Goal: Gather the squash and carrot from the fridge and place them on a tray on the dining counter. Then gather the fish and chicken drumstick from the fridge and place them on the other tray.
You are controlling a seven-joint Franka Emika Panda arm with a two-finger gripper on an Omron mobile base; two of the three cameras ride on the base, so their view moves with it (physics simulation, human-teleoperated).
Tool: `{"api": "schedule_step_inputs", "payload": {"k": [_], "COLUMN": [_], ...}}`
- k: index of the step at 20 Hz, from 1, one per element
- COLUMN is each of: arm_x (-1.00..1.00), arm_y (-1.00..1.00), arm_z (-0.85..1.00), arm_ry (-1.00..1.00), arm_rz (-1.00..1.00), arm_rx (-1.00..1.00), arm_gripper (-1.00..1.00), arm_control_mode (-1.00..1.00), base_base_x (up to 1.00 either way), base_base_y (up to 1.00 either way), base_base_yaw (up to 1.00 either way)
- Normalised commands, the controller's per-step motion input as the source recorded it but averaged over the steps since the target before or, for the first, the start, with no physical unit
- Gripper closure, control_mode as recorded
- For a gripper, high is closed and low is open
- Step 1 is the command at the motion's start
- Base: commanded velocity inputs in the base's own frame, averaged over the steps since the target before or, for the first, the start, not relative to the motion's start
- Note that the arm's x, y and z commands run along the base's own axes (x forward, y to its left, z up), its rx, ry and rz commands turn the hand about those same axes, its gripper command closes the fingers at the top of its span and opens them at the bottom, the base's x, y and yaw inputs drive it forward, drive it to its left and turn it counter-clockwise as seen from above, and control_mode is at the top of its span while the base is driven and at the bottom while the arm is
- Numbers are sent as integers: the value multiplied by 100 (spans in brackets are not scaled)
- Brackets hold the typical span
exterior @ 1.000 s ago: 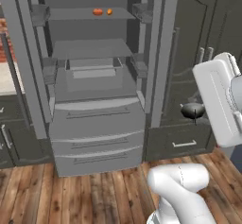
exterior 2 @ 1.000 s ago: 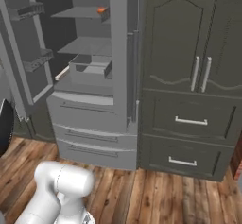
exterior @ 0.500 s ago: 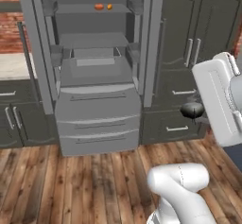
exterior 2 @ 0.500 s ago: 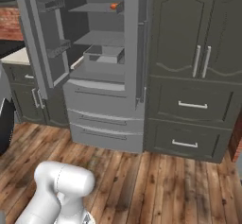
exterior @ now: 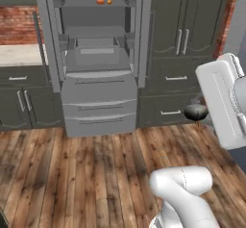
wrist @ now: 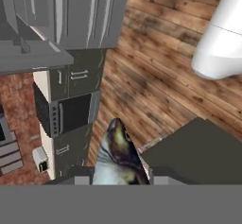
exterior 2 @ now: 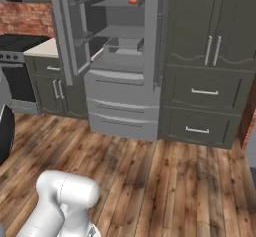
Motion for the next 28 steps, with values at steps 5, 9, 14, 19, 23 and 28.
{"api": "schedule_step_inputs", "payload": {"k": [5, 9, 14, 19, 23, 28], "arm_x": [0, 0, 0, 0, 0, 0], "arm_y": [0, 0, 0, 0, 0, 0], "arm_z": [0, 0, 0, 0, 0, 0], "arm_ry": [0, 0, 0, 0, 0, 0], "arm_rz": [0, 0, 0, 0, 0, 0], "arm_rx": [0, 0, 0, 0, 0, 0], "arm_gripper": [100, 100, 100, 100, 100, 100], "arm_control_mode": [100, 100, 100, 100, 100, 100], "base_base_x": [-94, -63, -35, -45, -63, -61], "base_base_y": [21, 38, 60, 77, 82, 82], "base_base_yaw": [0, 0, 2, 5, 6, 5]}}
